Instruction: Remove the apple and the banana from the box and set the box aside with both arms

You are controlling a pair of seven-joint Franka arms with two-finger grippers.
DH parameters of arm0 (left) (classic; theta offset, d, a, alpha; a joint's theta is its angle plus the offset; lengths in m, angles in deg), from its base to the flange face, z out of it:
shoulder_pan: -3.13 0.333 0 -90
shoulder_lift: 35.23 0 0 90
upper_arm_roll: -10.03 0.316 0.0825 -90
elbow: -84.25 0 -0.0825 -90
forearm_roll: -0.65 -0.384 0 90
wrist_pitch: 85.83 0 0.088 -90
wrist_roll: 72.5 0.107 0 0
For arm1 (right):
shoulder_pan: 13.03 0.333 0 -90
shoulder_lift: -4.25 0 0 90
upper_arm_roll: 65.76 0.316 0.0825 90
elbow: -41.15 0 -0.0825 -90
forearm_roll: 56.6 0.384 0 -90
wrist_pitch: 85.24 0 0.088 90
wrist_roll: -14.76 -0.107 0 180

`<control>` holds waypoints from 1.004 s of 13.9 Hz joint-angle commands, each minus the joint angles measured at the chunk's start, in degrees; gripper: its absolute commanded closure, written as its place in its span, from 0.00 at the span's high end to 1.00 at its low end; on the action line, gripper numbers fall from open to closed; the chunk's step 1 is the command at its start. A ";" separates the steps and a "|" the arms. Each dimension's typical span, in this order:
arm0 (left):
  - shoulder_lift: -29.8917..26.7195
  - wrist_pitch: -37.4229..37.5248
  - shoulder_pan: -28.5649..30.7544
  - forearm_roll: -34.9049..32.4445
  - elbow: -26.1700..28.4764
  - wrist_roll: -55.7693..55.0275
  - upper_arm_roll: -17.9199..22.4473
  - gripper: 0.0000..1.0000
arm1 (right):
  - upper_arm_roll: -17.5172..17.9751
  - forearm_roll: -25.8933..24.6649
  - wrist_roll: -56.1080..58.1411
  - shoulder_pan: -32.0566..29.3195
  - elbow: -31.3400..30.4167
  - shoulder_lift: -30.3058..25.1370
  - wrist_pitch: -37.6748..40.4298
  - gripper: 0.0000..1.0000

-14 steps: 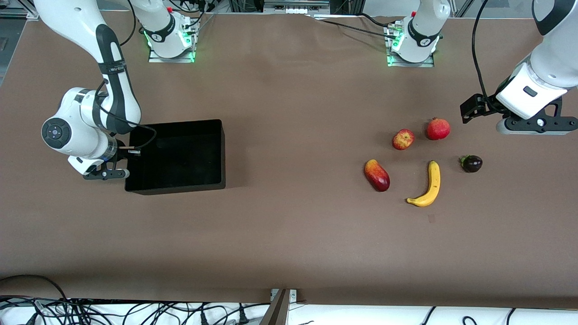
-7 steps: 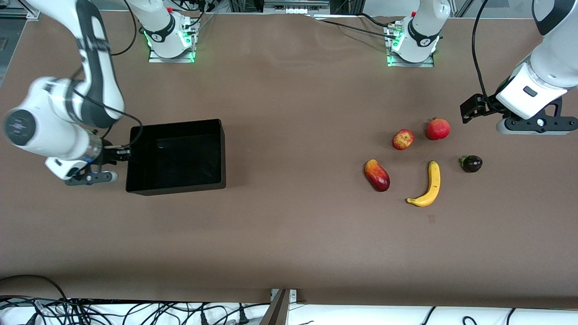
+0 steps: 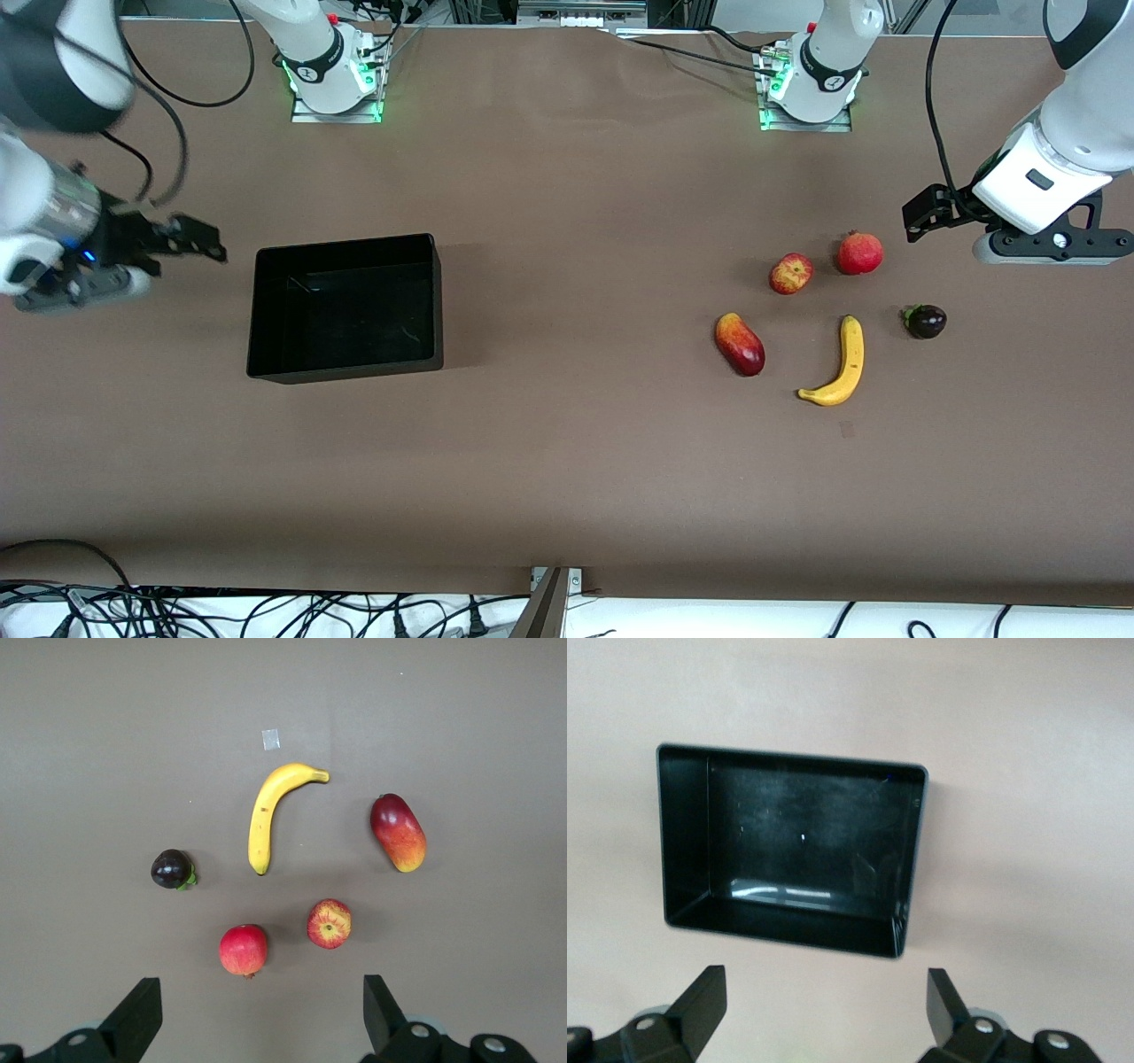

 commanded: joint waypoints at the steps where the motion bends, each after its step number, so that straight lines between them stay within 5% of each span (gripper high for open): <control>1: -0.48 -0.12 -0.01 -0.02 0.23 -0.34 -0.54 1.00 | 1.72 -3.09 -1.23 -0.06 -2.76 -7.20 2.13 1.00; 5: -0.39 -0.21 -0.01 -0.02 0.14 -0.25 -0.54 1.00 | 5.67 -5.56 -4.03 -1.38 -4.62 -10.38 2.30 1.00; 14: 0.31 -2.06 0.70 -0.02 -0.73 0.19 -0.46 1.00 | 28.86 -6.79 -4.48 -26.58 -1.37 -7.49 2.30 1.00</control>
